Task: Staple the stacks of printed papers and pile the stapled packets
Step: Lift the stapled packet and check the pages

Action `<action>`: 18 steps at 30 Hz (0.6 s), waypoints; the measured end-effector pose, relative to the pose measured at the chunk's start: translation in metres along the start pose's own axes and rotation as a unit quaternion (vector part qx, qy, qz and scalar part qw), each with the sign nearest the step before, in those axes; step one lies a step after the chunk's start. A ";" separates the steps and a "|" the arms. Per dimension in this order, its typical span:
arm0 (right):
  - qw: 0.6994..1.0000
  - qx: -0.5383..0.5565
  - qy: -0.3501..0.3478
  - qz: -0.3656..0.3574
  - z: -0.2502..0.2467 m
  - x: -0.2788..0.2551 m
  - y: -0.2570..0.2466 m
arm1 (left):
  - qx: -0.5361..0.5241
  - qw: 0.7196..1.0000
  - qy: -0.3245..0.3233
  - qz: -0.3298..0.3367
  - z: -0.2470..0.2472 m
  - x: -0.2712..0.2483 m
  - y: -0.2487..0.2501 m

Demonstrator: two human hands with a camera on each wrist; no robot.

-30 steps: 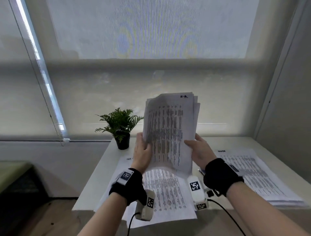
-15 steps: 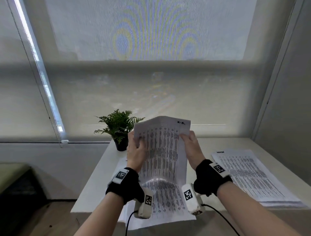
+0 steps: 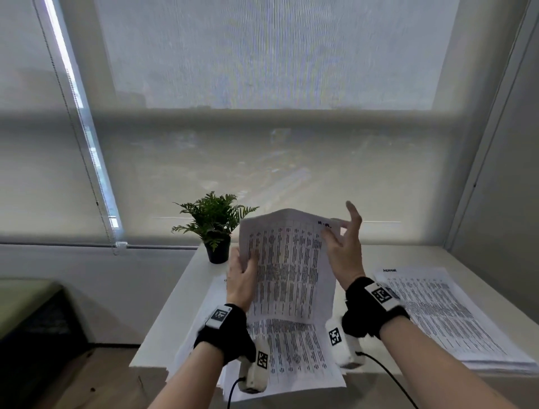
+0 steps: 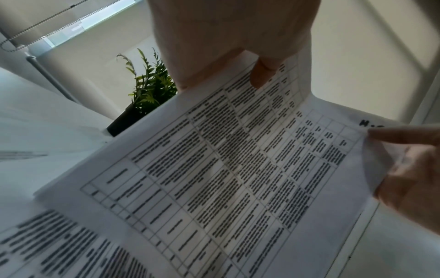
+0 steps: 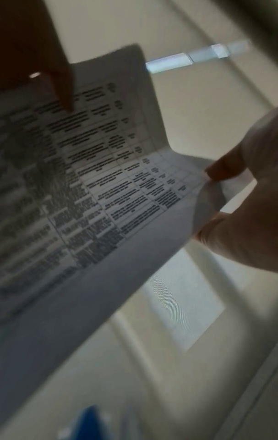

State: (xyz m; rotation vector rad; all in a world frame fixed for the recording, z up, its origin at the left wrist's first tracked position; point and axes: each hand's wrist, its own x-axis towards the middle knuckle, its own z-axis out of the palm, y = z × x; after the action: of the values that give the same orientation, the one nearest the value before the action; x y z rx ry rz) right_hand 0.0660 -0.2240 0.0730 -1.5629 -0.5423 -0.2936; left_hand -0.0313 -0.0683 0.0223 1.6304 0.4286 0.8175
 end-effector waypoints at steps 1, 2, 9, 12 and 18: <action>0.996 0.067 -0.006 0.065 0.000 -0.002 0.001 | -0.001 1.000 0.000 -0.003 0.000 -0.002 -0.001; 0.984 0.127 -0.015 0.120 0.000 -0.003 0.005 | -0.003 1.000 0.000 -0.005 0.000 -0.004 -0.002; 0.987 -0.002 -0.045 0.153 0.009 -0.013 0.036 | 0.022 1.000 0.014 -0.010 0.006 -0.011 -0.005; 0.989 -0.080 -0.003 0.126 0.000 -0.002 0.032 | 0.014 1.000 0.008 -0.012 0.007 -0.010 0.000; 0.944 -0.186 -0.113 0.247 -0.031 -0.013 0.060 | 0.012 0.960 -0.162 -0.228 0.013 -0.009 -0.024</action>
State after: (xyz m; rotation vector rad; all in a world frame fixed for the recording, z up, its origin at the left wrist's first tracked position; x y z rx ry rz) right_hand 0.0899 -0.2565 0.0172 -2.0559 -0.2582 0.1834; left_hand -0.0245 -0.0775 -0.0038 1.5655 0.5528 0.1957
